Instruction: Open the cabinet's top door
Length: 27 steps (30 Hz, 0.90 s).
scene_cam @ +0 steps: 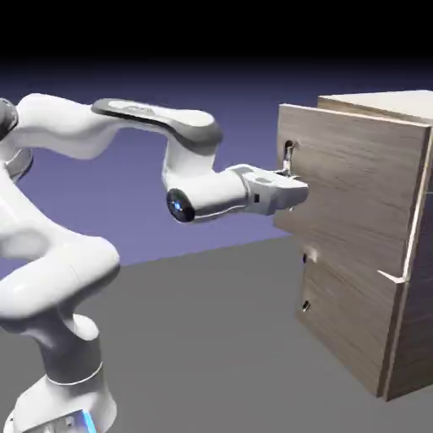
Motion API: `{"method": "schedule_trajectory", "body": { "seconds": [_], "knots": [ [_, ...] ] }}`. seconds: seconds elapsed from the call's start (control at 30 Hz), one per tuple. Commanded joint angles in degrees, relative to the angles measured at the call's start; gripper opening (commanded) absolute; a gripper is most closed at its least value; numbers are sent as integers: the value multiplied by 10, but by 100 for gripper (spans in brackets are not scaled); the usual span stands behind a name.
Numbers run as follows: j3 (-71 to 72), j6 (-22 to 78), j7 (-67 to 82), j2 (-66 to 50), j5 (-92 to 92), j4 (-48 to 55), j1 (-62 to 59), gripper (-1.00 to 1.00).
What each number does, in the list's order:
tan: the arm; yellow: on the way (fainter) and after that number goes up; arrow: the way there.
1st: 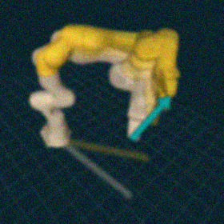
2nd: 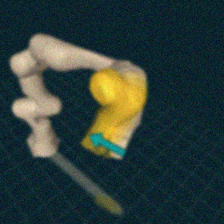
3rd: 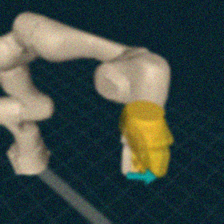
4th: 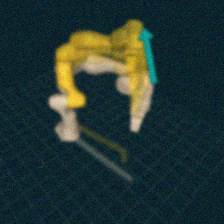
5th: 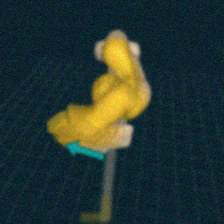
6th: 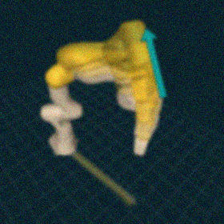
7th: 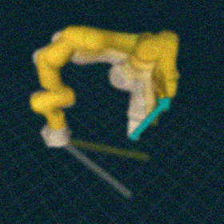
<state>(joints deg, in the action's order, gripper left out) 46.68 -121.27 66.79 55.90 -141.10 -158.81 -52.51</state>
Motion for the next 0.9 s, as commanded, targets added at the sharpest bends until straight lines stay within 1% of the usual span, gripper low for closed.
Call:
{"method": "schedule_trajectory", "body": {
  "seconds": [0.0,0.23,0.43,0.63,0.87],
  "knots": [
    [-18,24,-1,1,21,-11,2,-100],
    [-141,199,8,-16,182,-55,-22,-100],
    [-232,340,43,-78,332,-42,-74,-100],
    [-299,460,95,-183,481,17,-125,-100],
    [-345,569,152,-328,635,132,-159,-100]
  ]
}}
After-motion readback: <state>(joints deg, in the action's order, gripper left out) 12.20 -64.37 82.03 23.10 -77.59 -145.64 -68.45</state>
